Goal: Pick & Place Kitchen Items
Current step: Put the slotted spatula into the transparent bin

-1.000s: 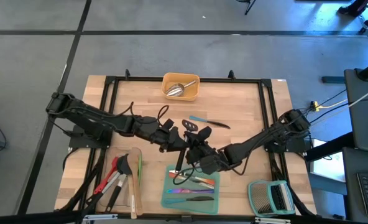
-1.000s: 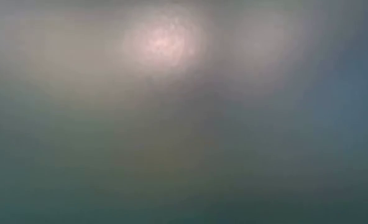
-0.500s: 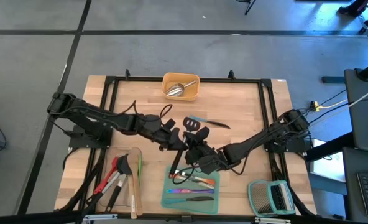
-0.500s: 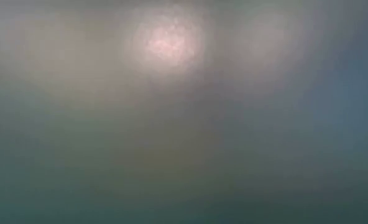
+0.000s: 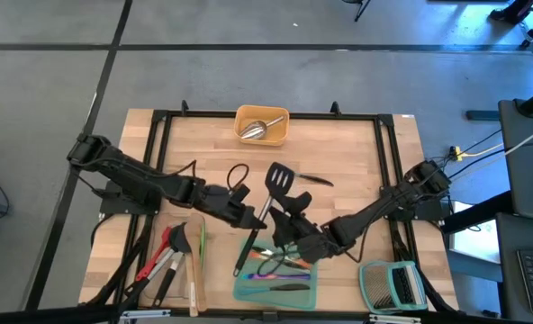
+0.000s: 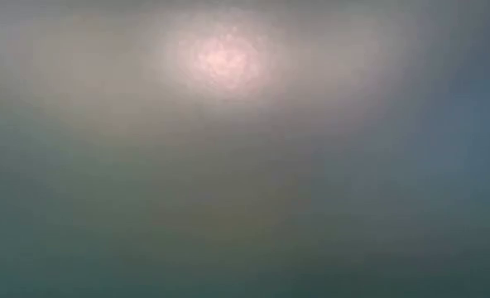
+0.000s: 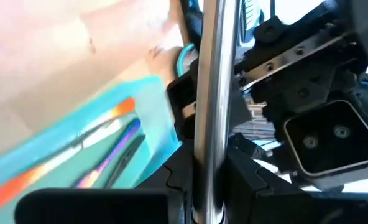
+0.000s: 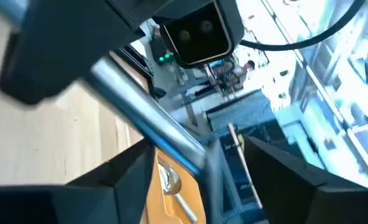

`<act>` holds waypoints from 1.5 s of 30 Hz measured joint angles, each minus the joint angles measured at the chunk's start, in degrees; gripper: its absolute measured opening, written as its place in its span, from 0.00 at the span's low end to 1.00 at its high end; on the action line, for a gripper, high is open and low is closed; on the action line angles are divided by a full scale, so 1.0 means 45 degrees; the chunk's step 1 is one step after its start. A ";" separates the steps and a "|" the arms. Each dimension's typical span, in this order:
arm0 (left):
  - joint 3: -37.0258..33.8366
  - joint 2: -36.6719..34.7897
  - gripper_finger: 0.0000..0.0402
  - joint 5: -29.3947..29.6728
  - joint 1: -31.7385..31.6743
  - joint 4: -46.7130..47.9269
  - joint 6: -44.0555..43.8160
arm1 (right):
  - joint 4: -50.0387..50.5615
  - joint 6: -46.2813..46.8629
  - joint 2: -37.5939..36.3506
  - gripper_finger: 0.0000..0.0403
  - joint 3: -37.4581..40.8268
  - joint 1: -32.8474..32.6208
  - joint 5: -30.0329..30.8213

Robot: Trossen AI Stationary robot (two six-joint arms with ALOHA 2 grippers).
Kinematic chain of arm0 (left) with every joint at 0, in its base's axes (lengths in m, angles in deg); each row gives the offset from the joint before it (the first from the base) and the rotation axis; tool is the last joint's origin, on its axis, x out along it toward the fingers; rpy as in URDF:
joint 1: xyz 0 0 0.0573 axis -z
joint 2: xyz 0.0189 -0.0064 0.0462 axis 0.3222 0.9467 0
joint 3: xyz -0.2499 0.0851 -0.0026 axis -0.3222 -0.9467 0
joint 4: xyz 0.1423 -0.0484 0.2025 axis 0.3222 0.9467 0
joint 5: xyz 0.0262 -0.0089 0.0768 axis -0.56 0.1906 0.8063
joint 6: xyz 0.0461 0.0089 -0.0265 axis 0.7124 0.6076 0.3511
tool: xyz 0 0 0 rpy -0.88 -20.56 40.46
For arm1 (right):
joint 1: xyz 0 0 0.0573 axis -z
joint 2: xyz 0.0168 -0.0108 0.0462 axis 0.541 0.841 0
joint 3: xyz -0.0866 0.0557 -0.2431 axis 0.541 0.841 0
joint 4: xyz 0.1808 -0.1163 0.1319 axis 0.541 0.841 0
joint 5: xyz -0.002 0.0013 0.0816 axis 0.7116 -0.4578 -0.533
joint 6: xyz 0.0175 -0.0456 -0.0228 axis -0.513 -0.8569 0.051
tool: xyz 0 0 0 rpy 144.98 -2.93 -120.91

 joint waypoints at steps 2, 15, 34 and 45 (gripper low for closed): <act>-0.0022 -0.0083 0.12 0.0136 0.0234 0.0071 -0.0282 | -0.0137 -0.0495 -0.0017 0.65 -0.0001 -0.0321 -0.0051; -0.0050 -0.1530 0.12 0.3534 0.2391 0.1199 -0.3256 | 0.1918 0.0093 -0.1093 0.68 -0.0061 -0.1608 0.0825; 0.1799 -0.1917 0.12 0.7847 0.8156 0.5612 -1.0099 | 0.9609 0.6352 -0.4806 0.68 -0.0020 0.0901 -0.6552; 0.5041 -0.1796 0.12 0.5652 0.8763 1.0818 -1.0324 | 0.9647 0.6118 -0.4738 0.68 -0.0019 0.1246 -0.7633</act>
